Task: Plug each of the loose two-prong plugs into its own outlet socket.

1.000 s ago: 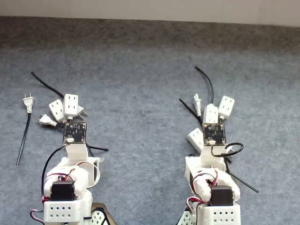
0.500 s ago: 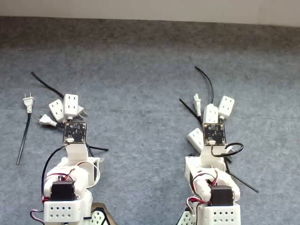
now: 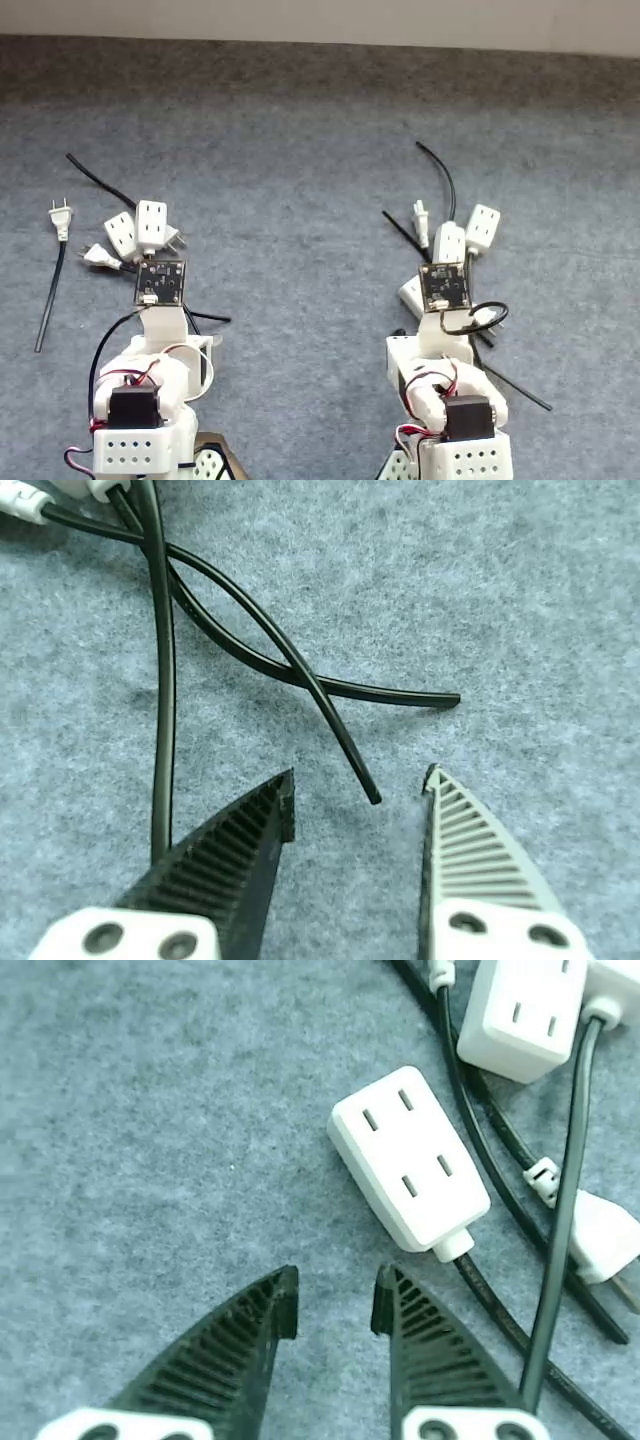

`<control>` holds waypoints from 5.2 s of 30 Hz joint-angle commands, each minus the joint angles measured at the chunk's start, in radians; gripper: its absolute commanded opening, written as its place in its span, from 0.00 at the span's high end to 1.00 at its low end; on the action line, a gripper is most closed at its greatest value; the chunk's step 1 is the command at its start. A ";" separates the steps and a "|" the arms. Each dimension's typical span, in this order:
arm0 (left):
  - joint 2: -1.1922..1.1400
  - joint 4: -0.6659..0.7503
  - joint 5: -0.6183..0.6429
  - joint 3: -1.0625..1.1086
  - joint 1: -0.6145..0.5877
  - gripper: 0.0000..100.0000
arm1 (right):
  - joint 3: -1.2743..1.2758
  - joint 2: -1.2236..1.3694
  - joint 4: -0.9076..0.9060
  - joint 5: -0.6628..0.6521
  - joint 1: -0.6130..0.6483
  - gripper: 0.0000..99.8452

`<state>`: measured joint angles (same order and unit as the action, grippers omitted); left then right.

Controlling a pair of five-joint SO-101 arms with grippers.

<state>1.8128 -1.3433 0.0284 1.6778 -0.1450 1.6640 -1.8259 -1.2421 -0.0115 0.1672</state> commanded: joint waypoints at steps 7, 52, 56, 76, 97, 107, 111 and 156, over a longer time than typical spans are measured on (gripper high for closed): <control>0.002 -0.005 0.003 0.016 -0.007 0.79 | 0.015 -0.008 -0.008 0.005 0.007 0.87; 0.002 -0.005 0.003 0.016 -0.005 0.79 | -1.790 1.521 -0.524 -0.356 -0.053 0.66; 0.002 -0.005 0.003 0.016 -0.005 0.79 | -1.696 1.621 -0.522 -0.402 0.016 0.66; 0.002 -0.005 0.003 0.016 -0.005 0.79 | -0.949 1.650 -0.038 -0.522 -0.001 0.66; 0.002 -0.005 0.003 0.016 -0.005 0.79 | -0.997 1.879 0.128 -0.402 -0.064 0.81; 0.002 -0.005 0.003 0.016 -0.005 0.79 | -1.383 1.796 -0.168 -0.176 -0.048 0.91; 0.002 -0.005 0.003 0.016 -0.005 0.79 | -1.626 1.796 -0.252 0.186 -0.036 0.91; 0.002 -0.005 0.003 0.016 -0.005 0.79 | -2.681 2.371 -0.418 1.195 0.360 0.48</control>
<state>1.8128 -1.3433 0.0284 1.6778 -0.1450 -0.8508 0.6475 -1.5858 1.2543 0.5386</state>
